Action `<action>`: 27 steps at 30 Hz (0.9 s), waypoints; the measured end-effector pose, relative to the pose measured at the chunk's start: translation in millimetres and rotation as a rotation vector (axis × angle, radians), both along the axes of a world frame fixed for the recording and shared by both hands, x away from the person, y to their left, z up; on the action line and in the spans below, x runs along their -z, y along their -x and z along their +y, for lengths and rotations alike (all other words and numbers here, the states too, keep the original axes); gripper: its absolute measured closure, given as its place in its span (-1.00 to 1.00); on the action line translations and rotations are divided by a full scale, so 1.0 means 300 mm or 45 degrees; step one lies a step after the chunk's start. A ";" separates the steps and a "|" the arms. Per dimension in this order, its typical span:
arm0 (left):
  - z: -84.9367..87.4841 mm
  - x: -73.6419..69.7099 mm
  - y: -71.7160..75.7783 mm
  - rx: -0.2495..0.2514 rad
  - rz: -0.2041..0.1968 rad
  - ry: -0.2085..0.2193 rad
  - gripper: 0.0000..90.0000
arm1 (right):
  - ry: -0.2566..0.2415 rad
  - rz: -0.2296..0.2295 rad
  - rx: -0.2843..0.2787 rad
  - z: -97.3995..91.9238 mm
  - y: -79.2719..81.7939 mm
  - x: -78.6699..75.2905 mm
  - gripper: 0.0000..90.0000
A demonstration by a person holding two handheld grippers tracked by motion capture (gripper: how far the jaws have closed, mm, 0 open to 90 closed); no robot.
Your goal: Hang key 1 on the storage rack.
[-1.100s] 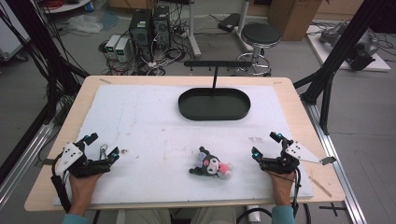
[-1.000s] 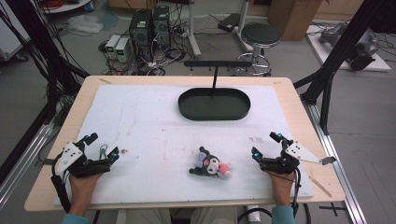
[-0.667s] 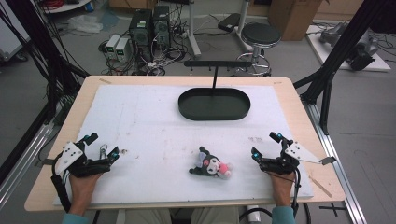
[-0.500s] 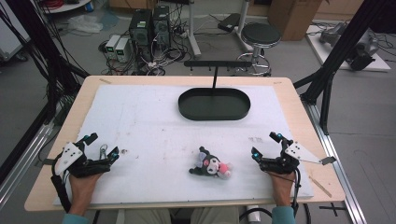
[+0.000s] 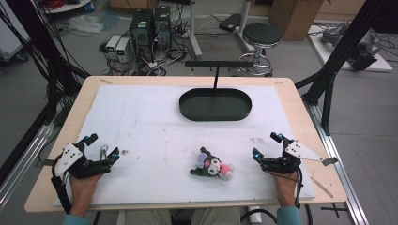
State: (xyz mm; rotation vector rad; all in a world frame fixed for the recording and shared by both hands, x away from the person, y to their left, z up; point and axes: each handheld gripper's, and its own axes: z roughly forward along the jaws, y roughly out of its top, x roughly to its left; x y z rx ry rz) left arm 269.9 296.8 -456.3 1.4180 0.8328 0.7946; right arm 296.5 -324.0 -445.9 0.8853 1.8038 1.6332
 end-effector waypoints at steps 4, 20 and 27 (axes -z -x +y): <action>0.001 0.000 -0.001 -0.002 0.001 0.004 -0.96 | 0.006 -0.011 -0.030 -0.002 0.002 -0.059 -0.97; 0.000 0.000 0.001 0.000 0.001 -0.002 -0.96 | 0.334 0.186 -0.348 0.127 -0.028 -0.247 -0.97; 0.000 0.000 0.001 -0.001 -0.001 -0.002 -0.96 | 0.404 0.241 -0.449 0.168 -0.027 -0.273 -0.97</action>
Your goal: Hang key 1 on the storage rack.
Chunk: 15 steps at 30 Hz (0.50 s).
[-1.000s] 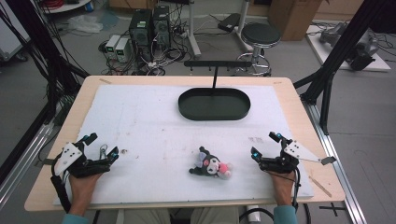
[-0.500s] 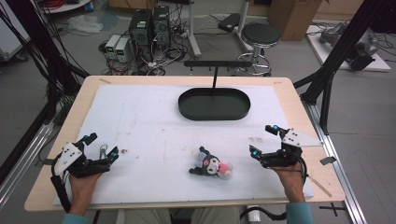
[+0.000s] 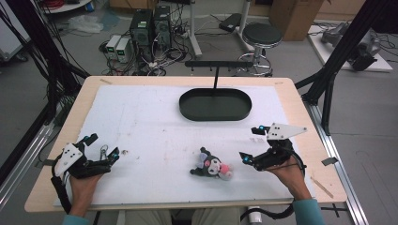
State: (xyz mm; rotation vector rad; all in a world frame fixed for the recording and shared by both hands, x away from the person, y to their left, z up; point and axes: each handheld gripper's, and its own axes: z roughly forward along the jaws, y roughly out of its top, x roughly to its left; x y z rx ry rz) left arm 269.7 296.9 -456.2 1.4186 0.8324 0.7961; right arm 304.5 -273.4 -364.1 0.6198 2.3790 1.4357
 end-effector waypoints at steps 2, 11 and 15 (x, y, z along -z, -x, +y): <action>0.001 0.000 0.000 0.000 0.000 0.001 -0.96 | 0.018 0.021 -0.015 0.009 0.002 -0.002 -0.98; 0.001 0.000 -0.001 -0.002 0.001 0.003 -0.96 | 0.239 0.112 -0.103 0.081 0.010 0.036 -0.98; 0.000 0.000 0.000 -0.002 0.003 0.003 -0.96 | 0.326 0.128 -0.148 0.112 0.015 0.055 -0.98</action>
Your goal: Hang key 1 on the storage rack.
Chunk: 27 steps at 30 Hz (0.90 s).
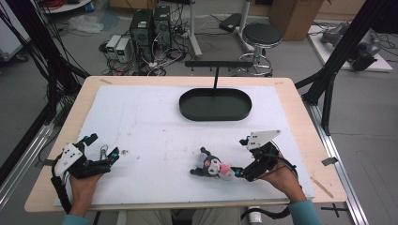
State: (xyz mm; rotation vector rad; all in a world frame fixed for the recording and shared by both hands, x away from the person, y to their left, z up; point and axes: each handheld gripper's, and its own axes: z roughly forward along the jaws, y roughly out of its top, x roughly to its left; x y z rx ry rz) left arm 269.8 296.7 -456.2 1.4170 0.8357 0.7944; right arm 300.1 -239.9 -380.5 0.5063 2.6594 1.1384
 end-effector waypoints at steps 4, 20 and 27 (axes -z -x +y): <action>0.000 0.000 0.000 0.000 -0.003 -0.005 -0.96 | 0.032 0.034 -0.028 0.022 -0.004 0.016 -0.98; 0.001 0.000 0.000 0.001 -0.001 -0.003 -0.96 | 0.242 0.096 -0.114 0.112 -0.002 0.082 -0.98; 0.001 0.000 0.000 0.001 -0.002 -0.002 -0.96 | 0.286 0.133 -0.145 0.131 0.000 0.097 -0.85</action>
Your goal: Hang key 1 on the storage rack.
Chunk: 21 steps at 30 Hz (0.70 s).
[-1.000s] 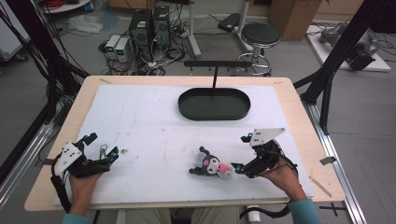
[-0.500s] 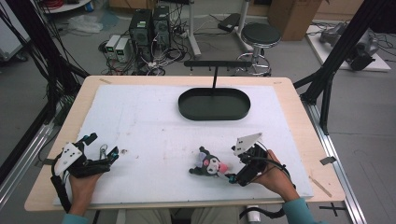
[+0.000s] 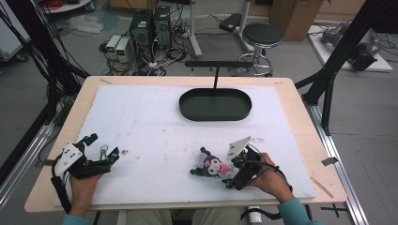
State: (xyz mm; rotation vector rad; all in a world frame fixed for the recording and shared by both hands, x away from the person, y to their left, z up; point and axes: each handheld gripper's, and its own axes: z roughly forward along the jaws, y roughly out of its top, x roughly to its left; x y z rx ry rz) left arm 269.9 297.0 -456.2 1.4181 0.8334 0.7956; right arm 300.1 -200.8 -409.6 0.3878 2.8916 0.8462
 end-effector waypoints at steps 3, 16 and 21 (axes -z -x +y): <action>0.000 0.000 0.000 0.000 0.000 0.000 -0.96 | 0.015 0.010 -0.004 0.011 0.001 0.009 -0.85; 0.000 0.000 0.000 0.001 0.000 0.002 -0.96 | 0.040 0.032 -0.025 0.012 -0.012 0.019 -0.36; 0.000 0.000 0.000 0.001 0.000 0.001 -0.96 | 0.047 0.042 -0.033 0.010 -0.013 0.019 -0.20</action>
